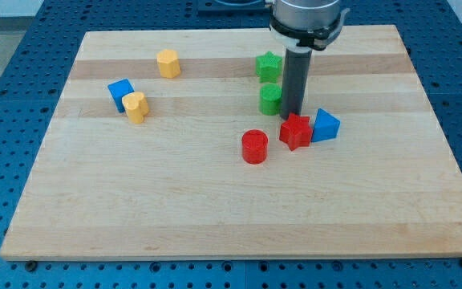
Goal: Move the green circle to the green star
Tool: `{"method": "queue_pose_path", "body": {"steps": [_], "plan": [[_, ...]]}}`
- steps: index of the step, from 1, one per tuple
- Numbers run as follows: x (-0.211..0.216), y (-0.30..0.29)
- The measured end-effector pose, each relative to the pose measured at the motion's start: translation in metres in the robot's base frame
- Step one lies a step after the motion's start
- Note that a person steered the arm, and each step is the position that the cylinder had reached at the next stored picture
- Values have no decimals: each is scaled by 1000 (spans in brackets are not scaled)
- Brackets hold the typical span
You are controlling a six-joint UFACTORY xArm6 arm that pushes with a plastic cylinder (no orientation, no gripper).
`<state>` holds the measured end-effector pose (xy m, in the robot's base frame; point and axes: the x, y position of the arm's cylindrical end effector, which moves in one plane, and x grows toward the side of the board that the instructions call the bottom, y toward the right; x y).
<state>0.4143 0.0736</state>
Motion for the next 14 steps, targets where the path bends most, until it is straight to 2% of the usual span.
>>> {"method": "queue_pose_path", "body": {"steps": [2, 7, 10, 11, 13, 14], "plan": [[12, -28], [-30, -45], [-59, -45], [-61, -45], [-37, -32], [-47, -19]]}}
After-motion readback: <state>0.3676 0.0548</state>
